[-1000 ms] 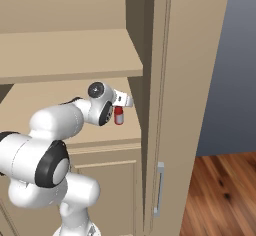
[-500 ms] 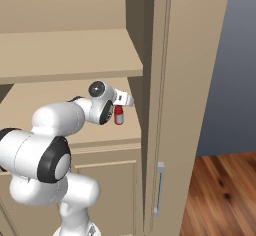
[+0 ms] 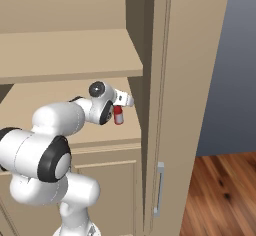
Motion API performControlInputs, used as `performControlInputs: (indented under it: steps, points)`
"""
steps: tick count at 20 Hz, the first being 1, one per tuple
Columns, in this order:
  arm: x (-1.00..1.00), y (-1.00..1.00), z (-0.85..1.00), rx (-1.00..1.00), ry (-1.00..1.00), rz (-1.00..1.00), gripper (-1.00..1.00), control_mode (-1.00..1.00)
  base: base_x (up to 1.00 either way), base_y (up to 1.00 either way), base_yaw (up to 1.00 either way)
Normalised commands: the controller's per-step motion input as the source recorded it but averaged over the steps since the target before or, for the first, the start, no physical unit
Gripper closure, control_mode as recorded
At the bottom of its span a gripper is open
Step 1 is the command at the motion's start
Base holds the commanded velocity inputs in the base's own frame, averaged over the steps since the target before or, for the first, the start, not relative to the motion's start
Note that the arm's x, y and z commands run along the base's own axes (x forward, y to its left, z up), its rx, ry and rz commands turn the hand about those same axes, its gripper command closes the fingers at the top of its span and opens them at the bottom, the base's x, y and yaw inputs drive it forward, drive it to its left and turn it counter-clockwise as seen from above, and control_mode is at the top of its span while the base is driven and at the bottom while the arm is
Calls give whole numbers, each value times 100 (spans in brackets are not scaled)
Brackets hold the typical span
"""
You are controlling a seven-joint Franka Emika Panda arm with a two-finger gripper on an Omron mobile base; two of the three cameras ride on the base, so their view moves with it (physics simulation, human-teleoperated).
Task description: Collect the paprika, ketchup, and shaker from the cabinet and place them next to the stove.
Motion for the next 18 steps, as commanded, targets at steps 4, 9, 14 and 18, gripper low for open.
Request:
performControlInputs:
  steps: [4,9,14,18]
  points:
    - [0,0,-2,0,0,0,100,-100,0,0,0]
    - [0,0,0,0,0,0,100,-100,0,0,0]
    - [0,0,0,0,0,0,100,-100,0,0,0]
    - [0,1,0,0,0,0,100,-100,0,0,0]
